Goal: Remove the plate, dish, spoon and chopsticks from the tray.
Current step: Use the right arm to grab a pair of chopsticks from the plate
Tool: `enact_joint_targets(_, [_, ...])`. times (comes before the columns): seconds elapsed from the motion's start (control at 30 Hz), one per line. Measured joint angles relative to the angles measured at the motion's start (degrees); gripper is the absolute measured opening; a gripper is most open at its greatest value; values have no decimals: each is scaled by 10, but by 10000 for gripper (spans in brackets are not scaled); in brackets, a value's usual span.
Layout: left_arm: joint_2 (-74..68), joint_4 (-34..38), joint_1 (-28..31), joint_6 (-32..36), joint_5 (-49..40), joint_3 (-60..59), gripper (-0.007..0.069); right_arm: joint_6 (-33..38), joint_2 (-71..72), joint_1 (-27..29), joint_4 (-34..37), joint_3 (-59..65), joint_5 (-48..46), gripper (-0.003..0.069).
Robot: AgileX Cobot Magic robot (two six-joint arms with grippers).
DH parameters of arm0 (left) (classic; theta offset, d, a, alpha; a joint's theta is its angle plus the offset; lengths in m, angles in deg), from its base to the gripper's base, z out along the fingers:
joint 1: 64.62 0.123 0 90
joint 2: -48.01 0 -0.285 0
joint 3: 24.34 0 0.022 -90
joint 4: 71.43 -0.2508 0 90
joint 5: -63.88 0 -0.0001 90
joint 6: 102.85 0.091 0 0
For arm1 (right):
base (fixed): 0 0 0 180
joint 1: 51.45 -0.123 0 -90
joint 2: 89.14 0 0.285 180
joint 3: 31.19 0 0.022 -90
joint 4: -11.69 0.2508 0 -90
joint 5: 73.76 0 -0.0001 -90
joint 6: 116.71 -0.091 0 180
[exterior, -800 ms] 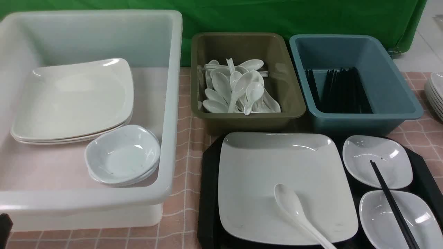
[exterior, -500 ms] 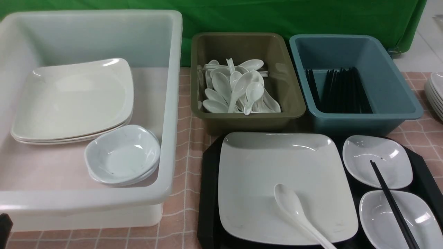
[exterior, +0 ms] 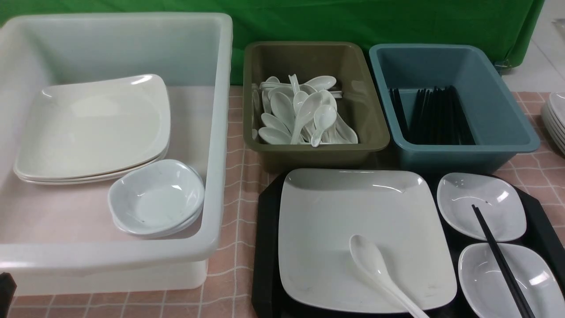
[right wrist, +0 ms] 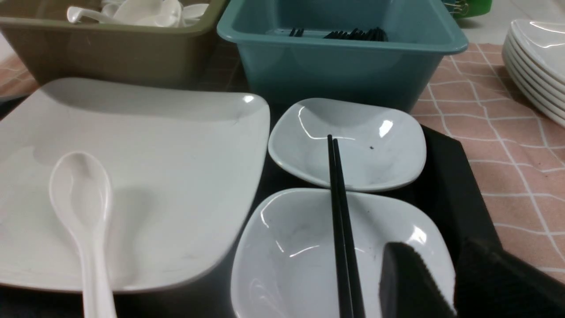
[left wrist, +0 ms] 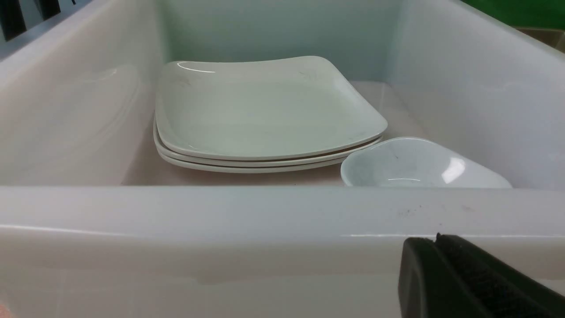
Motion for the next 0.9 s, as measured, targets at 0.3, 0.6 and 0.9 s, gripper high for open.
enact_joint_targets(0.3, [0, 0, 0, 0, 0, 0, 4, 0, 0, 0, 0, 0, 0, 241])
enact_joint_targets(0.6, [0, 0, 0, 0, 0, 0, 4, 0, 0, 0, 0, 0, 0, 241])
enact_joint_targets(0.9, [0, 0, 0, 0, 0, 0, 4, -59, 0, 0, 50, 0, 5, 241])
